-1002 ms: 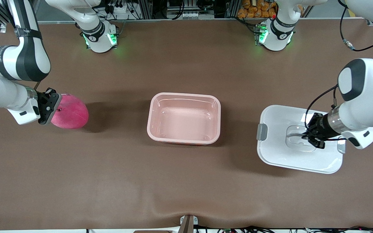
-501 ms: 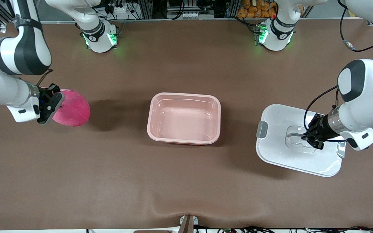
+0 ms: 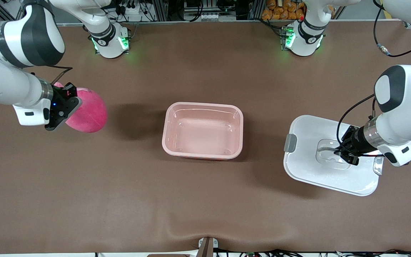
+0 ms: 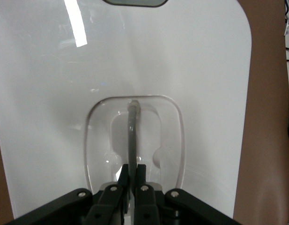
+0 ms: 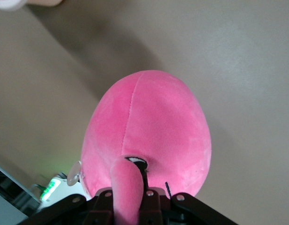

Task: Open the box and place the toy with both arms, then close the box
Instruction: 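Lift the pink flamingo with the right gripper, then carry the flamingo over the pink box with the right gripper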

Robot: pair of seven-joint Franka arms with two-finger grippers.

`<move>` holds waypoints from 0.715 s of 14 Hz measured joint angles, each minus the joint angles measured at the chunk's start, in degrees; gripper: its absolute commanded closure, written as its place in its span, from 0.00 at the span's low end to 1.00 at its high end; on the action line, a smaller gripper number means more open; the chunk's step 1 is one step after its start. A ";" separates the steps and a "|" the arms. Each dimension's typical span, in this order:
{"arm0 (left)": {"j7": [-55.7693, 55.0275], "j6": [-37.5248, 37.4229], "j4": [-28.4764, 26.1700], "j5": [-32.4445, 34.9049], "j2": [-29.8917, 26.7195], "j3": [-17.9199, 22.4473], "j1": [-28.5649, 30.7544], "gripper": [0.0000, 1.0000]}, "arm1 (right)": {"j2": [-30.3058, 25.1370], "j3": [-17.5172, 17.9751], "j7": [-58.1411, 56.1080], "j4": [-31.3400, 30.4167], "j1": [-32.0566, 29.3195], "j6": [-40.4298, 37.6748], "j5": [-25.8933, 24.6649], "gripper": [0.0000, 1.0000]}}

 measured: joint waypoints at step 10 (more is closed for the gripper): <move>6.89 0.00 0.62 0.00 -0.09 0.34 3.63 1.00 | 0.00 7.21 25.45 1.17 0.40 -0.36 4.86 1.00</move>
